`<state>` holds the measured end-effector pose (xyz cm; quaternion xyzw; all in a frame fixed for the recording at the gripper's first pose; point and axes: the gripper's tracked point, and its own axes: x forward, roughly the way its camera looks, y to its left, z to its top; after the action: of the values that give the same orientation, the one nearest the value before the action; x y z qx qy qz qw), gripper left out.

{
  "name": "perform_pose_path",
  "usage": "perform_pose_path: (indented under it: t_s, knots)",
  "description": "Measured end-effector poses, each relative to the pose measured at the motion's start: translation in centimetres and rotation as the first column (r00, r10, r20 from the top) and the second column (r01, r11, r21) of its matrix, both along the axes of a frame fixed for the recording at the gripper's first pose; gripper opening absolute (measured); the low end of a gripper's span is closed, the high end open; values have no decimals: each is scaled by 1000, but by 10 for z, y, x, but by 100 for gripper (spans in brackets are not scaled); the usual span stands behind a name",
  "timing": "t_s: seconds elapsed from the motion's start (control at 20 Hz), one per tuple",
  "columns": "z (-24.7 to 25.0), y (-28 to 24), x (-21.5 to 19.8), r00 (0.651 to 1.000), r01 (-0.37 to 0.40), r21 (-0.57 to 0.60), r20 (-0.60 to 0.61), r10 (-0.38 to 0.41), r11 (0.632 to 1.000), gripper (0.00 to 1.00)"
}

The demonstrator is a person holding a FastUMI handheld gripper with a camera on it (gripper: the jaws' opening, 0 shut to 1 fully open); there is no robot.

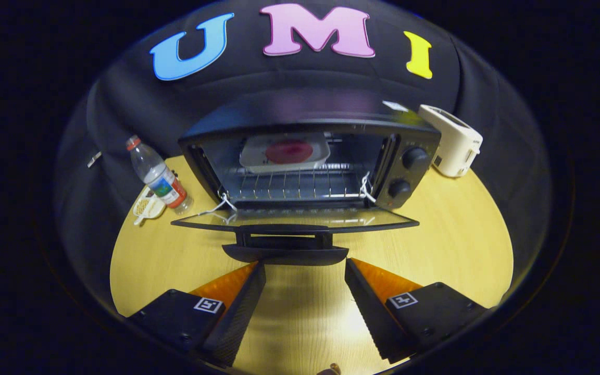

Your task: Open the toaster oven, put the food inside, and close the toaster oven door.

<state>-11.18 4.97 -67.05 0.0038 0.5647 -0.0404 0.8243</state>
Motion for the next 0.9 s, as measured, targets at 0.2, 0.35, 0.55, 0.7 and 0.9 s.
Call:
perform_pose_path:
  t_s: [0.2,0.35,0.55,0.7,0.9]
  knots:
    - [41,10,20,995,-21,15,99,19,1000,99]
    - [65,8,25,989,-49,4,139,48,999,99]
    - [142,-6,64,956,-63,25,289,53,998,99]
    - [245,-20,108,878,-102,-3,470,91,995,99]
    - [404,-40,149,707,-64,-26,704,64,998,98]
